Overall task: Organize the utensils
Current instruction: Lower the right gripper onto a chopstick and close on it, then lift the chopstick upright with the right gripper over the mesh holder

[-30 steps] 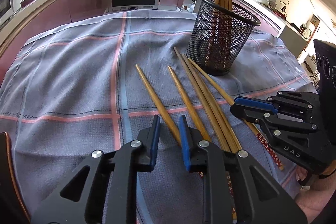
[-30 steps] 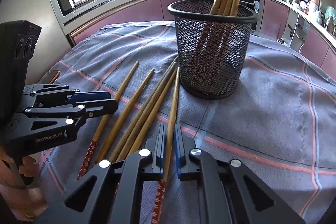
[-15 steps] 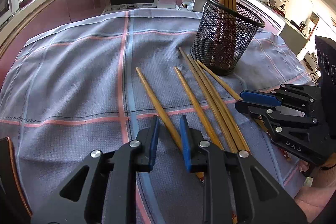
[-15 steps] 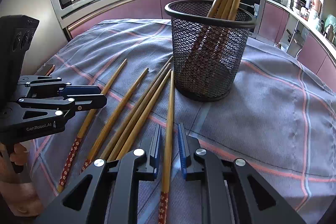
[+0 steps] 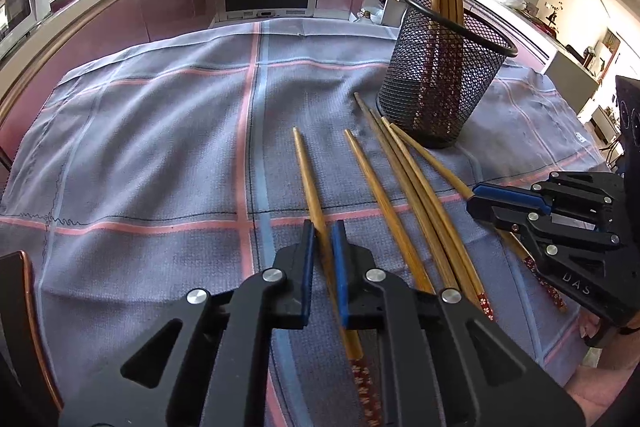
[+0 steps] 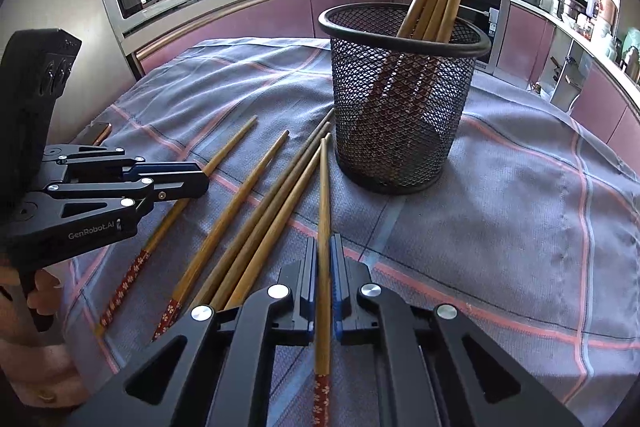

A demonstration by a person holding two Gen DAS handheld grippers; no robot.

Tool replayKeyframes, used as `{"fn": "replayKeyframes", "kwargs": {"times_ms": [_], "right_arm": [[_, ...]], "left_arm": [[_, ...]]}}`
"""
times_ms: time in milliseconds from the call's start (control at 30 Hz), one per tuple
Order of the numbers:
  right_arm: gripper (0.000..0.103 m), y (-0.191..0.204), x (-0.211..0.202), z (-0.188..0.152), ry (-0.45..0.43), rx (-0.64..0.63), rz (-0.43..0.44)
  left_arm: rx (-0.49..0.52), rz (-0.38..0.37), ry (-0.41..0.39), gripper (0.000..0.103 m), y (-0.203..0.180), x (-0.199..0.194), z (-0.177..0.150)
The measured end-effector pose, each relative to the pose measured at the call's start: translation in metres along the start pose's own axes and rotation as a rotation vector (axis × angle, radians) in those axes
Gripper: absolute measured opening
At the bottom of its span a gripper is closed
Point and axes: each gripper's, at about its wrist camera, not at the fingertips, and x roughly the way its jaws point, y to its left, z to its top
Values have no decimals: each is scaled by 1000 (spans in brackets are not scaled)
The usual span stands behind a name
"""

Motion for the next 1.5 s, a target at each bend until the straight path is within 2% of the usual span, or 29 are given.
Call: {"fn": "replayKeyframes", "kwargs": {"times_ms": [167,300,467,600,733,1133,1500], "right_arm": [[5,-2,-6,-4,-4,7,22],[6,-3,-2,-4,10,5,4],[7,2,1,-1,9,-22,-22],[6,2,2,0,7,-26,-22],[5,0,-1,-2,0,-13,-7],[5,-9,-35,-3,-81,33,106],[5,-9,-53,2,-144,44,129]], "left_arm": [[13,3,6,8,-2,-1,-2],[22,13,10,15,-3,0,-1],[52,40,11,16,-8,2,1],[30,47,10,8,-6,2,2],[14,44,8,8,-4,1,1],[-6,-11,-55,8,-3,-32,4],[-4,-74,-105,8,-12,-59,9]]}}
